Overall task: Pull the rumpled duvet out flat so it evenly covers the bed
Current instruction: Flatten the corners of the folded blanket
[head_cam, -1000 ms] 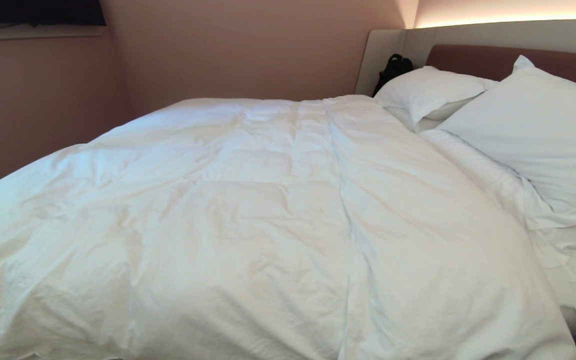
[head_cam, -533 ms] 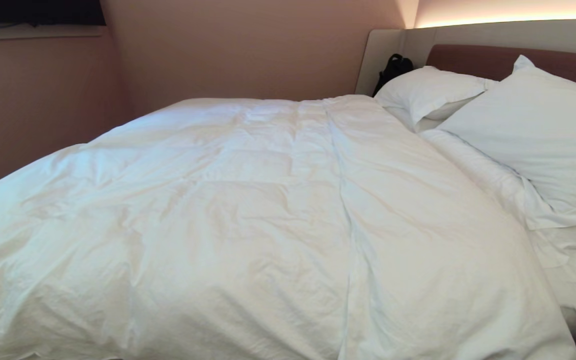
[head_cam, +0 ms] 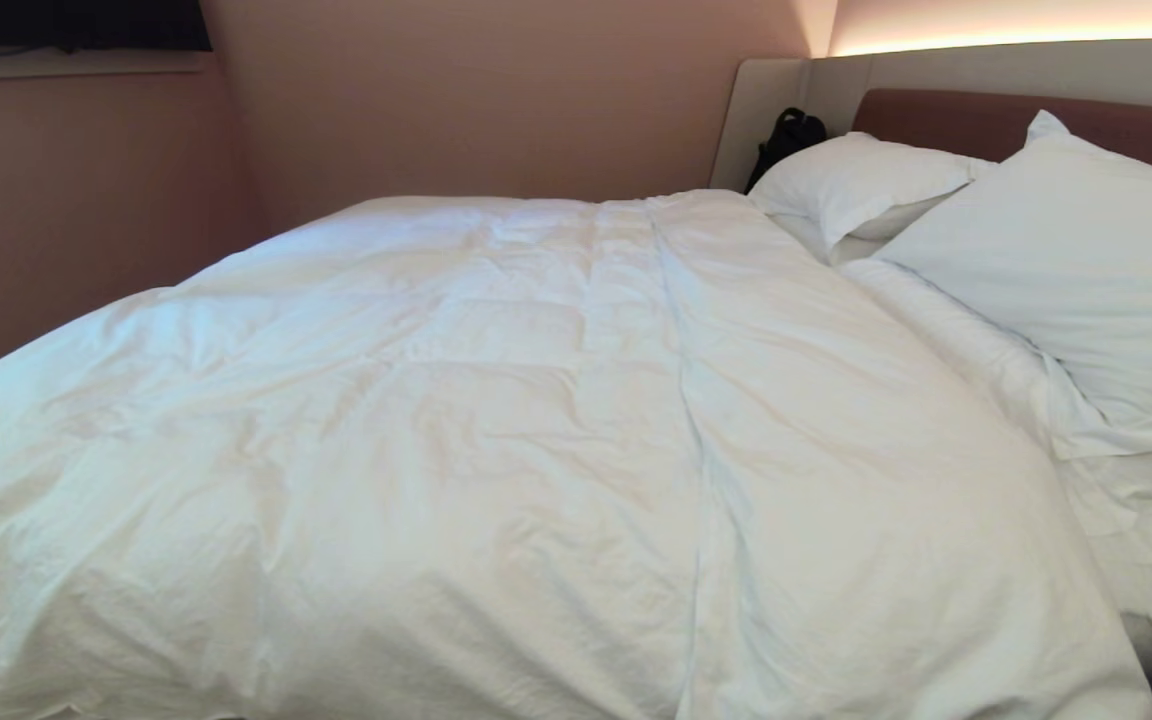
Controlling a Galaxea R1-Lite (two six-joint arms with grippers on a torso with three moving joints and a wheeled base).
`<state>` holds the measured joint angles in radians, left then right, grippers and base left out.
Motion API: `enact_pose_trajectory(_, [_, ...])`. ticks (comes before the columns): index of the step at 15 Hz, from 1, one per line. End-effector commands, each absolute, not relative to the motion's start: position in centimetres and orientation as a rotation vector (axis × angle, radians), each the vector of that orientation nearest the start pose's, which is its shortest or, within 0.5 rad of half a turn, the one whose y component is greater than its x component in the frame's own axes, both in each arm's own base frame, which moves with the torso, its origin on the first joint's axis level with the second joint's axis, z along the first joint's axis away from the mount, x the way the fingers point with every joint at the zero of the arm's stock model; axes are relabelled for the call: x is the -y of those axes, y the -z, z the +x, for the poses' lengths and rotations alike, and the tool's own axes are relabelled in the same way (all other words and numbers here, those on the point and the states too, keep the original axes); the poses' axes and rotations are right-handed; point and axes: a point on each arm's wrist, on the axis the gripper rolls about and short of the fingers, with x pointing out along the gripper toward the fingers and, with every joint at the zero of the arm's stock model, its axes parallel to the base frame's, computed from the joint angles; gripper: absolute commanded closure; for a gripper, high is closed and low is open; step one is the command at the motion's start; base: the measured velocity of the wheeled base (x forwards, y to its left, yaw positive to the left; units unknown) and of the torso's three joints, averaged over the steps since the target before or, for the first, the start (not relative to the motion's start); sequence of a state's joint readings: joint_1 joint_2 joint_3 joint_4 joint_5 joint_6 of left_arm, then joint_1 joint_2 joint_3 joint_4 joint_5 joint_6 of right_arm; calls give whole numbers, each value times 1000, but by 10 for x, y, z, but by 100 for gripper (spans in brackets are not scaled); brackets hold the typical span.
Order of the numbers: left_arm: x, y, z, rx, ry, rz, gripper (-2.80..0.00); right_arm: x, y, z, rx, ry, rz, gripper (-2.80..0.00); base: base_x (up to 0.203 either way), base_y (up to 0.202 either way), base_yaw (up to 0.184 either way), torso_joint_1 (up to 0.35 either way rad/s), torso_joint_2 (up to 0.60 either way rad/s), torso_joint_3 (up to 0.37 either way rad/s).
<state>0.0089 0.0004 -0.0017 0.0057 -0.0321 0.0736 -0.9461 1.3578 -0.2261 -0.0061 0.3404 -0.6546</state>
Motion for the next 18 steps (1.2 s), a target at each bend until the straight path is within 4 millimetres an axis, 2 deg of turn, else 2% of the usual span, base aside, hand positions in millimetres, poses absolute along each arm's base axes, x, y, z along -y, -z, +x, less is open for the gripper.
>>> enact_pose_trajectory(1, [1, -75, -23, -4, 23, 74, 0, 103, -72, 80, -989, 151, -143, -280, 0, 0, 0, 0, 0, 0])
enact_pose_trajectory(6, [1, -75, -23, -4, 23, 74, 0, 92, -60, 72, -1030, 54, -230, -280, 0, 0, 0, 0, 0, 0])
enact_pose_trajectory(12, [1, -75, -23, -4, 23, 74, 0, 92, -59, 72, -1074, 13, -351, -280, 0, 0, 0, 0, 0, 0])
enact_pose_trajectory(18, [1, -75, -23, -4, 23, 74, 0, 93, -59, 85, -1049, -85, -490, -280, 0, 0, 0, 0, 0, 0])
